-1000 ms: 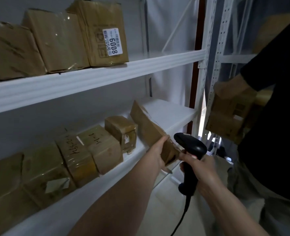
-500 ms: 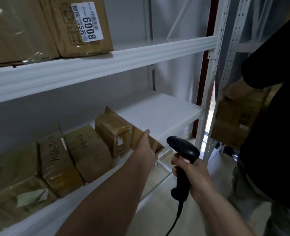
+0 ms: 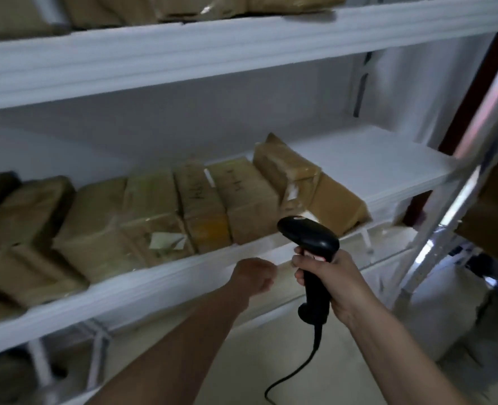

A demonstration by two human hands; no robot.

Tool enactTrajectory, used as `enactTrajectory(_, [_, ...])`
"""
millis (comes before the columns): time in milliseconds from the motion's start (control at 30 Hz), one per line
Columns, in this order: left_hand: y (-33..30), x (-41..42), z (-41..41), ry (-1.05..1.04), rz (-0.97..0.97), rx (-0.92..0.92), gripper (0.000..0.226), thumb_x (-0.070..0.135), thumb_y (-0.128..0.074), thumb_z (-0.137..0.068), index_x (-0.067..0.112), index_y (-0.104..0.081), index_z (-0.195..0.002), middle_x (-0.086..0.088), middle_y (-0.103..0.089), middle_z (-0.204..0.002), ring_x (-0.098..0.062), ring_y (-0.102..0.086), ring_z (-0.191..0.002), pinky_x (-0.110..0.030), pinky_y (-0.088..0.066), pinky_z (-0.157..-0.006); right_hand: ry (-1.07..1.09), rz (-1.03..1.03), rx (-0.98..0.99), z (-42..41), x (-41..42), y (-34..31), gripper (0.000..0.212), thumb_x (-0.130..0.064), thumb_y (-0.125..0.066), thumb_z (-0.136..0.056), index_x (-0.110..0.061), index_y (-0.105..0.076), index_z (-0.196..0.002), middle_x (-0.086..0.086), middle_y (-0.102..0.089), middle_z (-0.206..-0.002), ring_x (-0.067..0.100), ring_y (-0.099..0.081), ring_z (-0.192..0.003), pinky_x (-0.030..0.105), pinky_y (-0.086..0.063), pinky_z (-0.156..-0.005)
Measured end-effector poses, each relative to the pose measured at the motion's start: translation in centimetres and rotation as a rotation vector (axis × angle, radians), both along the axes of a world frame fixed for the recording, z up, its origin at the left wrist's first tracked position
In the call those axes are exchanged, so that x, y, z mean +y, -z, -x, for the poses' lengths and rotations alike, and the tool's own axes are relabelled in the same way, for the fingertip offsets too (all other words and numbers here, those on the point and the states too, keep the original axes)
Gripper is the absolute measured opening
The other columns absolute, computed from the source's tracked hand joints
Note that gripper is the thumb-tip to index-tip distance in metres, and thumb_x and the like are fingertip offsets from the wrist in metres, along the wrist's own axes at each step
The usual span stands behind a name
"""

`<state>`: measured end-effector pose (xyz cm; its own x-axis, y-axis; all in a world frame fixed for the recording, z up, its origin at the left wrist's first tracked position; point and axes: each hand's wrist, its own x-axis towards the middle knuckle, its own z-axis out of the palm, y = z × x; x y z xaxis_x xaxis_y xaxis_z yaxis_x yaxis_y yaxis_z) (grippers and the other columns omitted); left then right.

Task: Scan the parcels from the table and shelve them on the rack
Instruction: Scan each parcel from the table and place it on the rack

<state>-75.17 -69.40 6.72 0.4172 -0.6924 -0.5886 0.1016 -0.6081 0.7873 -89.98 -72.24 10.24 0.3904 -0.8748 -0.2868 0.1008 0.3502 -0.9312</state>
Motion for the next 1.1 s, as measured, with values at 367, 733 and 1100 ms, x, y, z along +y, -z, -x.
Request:
enactTrajectory(367, [2.1,25.0,-16.6,-0.295,-0.003,-0.284,0.021,0.000,-0.059,-0.087,0.016,-0.063,-0.075,0.003,-0.060,-0.071,-0.011,-0.055,-0.065,-0.024,-0.048,-0.068,-0.492,0.036,0.039,-18.1,16.3,0.8,0.016,0.008,-0.073,-0.076,0.000,-0.071,-0.090,0.009,-0.068,-0.075,0.024,-0.063,-0.068,0.037,-0.053,-0.073])
enactTrajectory(733, [1.7,56.5,-30.4,-0.552,-0.157,-0.516,0.011,0.020,-0.067,-0.089,0.019,-0.062,-0.080,-0.006,-0.064,-0.085,-0.017,-0.059,-0.084,-0.026,-0.045,-0.072,-0.835,0.152,0.142,-36.0,40.9,2.1,0.007,0.002,-0.072,-0.081,-0.003,-0.068,-0.083,0.014,-0.064,-0.072,0.027,-0.060,-0.066,0.040,-0.049,-0.071])
enactTrajectory(1100, [1.6,76.0,-36.5,-0.679,-0.362,-0.429,0.032,0.037,-0.068,-0.087,0.016,-0.064,-0.111,-0.005,-0.064,-0.107,-0.024,-0.061,-0.104,-0.034,-0.051,-0.087,-1.000,0.069,0.153,-46.4,57.5,4.1,0.014,0.004,-0.072,-0.080,0.001,-0.066,-0.092,0.016,-0.065,-0.082,0.023,-0.060,-0.065,0.034,-0.050,-0.061])
